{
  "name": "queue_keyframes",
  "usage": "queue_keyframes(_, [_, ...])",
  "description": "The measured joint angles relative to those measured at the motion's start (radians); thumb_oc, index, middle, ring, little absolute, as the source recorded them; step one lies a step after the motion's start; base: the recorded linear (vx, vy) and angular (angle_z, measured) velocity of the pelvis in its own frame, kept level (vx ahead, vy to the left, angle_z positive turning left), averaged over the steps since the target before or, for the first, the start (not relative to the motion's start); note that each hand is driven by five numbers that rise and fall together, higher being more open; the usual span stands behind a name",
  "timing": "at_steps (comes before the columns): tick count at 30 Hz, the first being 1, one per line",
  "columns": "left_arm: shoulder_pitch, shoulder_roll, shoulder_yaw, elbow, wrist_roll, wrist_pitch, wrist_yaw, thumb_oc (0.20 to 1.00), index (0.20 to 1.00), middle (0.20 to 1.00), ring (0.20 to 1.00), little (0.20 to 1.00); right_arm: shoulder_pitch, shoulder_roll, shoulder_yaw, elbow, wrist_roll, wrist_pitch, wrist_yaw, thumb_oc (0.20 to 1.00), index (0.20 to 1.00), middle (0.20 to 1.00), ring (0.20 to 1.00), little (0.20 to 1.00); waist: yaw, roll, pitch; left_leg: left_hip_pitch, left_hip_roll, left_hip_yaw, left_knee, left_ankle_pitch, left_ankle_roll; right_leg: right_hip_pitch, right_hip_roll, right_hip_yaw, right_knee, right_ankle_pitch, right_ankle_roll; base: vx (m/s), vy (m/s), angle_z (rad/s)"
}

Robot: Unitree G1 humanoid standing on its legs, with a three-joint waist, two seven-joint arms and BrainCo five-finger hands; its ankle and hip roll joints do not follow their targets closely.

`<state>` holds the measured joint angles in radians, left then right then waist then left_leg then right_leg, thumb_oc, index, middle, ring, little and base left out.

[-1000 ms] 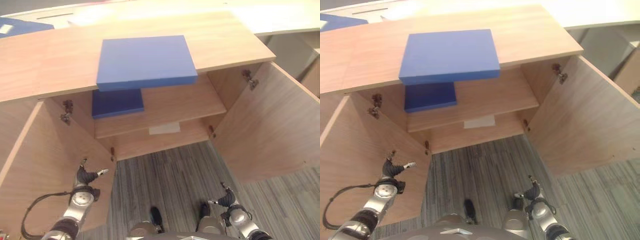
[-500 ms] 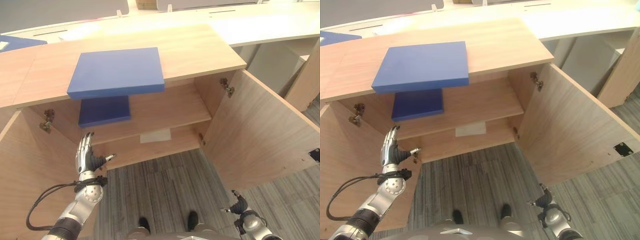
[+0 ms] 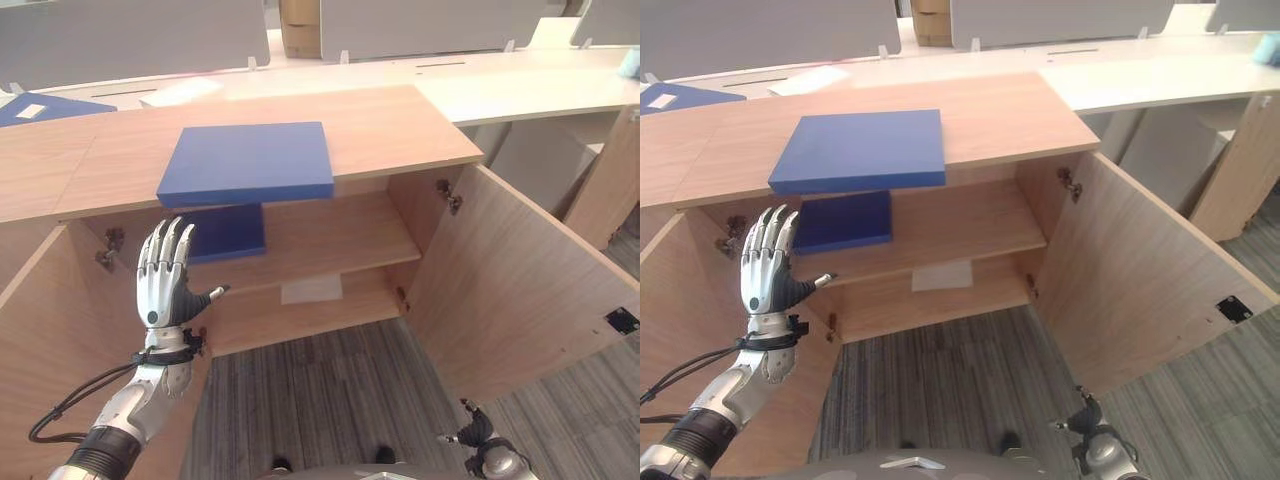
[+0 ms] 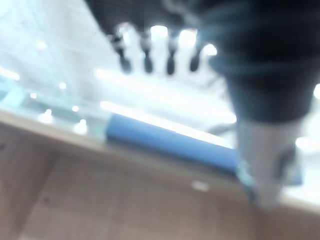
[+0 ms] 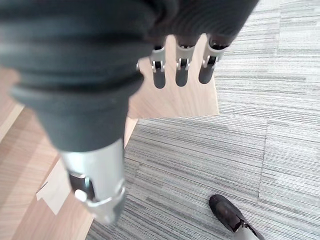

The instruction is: Put the empty folder in the office cabinet

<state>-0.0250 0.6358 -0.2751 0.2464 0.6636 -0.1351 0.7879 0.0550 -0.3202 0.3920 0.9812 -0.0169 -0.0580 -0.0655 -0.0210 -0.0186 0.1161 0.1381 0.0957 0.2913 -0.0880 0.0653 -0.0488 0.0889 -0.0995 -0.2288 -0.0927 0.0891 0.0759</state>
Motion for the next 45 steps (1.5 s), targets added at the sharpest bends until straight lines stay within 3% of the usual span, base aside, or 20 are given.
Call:
queue_keyframes(4, [-0.027,0.027,-0.002,0.025,0.024,-0.001,0.027,1.0,1.0,1.0,1.0,1.0,0.023,0.0,0.0,0.0,0.0,0.001,0.001,1.0,1.0,1.0,1.0,1.0,-0.003,0.005,-0.008,0.001,0.0,0.005,0.0,0.0,0.0,-0.002,0.0,0.005,0.0,0.001,0.004,0.02,0.022,-0.05])
queue_keyframes(13, [-0.111,0.018,-0.087,0.129,0.031,0.012,0.058,1.0,1.0,1.0,1.0,1.0,0.038,0.0,0.001,-0.003,-0.001,0.002,0.0,1.0,1.0,1.0,1.0,1.0,-0.052,0.011,-0.026,0.014,-0.001,0.029,0.0,-0.001,-0.001,-0.003,0.001,0.031,0.0,0.005,0.005,0.04,0.031,-0.08])
queue_keyframes(19, [-0.181,0.005,-0.125,0.289,0.031,0.024,0.068,1.0,1.0,1.0,1.0,1.0,0.062,0.002,0.001,-0.001,-0.001,0.001,0.0,1.0,1.0,1.0,1.0,1.0,-0.067,0.005,-0.041,0.026,0.0,0.053,0.0,-0.006,-0.005,-0.004,0.005,0.055,0.0,0.007,0.004,0.06,0.034,-0.12])
queue_keyframes(24, [-0.235,0.006,-0.125,0.388,0.03,0.037,0.097,1.0,1.0,1.0,1.0,1.0,0.079,0.002,0.0,0.0,-0.001,-0.001,-0.001,1.0,1.0,1.0,1.0,1.0,-0.094,-0.007,-0.049,0.028,0.0,0.065,0.0,-0.006,-0.005,-0.01,0.007,0.069,0.0,0.012,0.005,0.03,0.032,-0.07])
queue_keyframes(35, [-0.31,0.011,-0.12,0.446,0.031,0.04,0.107,1.0,1.0,1.0,1.0,1.0,0.101,0.001,-0.003,0.0,-0.001,-0.001,-0.001,1.0,1.0,1.0,1.0,1.0,-0.112,-0.008,-0.05,0.035,-0.002,0.092,0.0,-0.011,-0.005,-0.018,0.007,0.094,0.0,0.018,0.007,0.03,0.022,-0.08])
queue_keyframes(36, [-0.341,0.023,-0.116,0.496,0.031,0.031,0.129,1.0,1.0,1.0,1.0,1.0,0.11,-0.002,-0.005,0.001,-0.001,-0.006,-0.001,1.0,1.0,1.0,1.0,1.0,-0.135,-0.008,-0.048,0.045,-0.002,0.102,0.0,-0.022,-0.01,-0.019,0.008,0.106,0.0,0.018,0.006,0.04,0.026,-0.11])
queue_keyframes(38, [-0.353,0.025,-0.115,0.506,0.031,0.027,0.133,1.0,1.0,1.0,1.0,1.0,0.116,-0.004,-0.008,0.002,-0.002,-0.009,0.0,1.0,1.0,1.0,1.0,1.0,-0.14,-0.007,-0.049,0.048,-0.002,0.108,0.0,-0.026,-0.014,-0.019,0.008,0.111,0.0,0.016,0.003,0.05,0.046,-0.11])
queue_keyframes(45, [-0.435,0.035,-0.127,0.571,0.028,0.024,0.094,1.0,1.0,1.0,1.0,1.0,0.13,-0.013,-0.014,0.002,-0.002,-0.01,0.013,1.0,1.0,1.0,1.0,1.0,-0.169,-0.006,-0.047,0.049,-0.01,0.125,0.0,-0.025,-0.005,-0.022,0.008,0.128,0.0,0.022,0.006,0.06,0.042,-0.08])
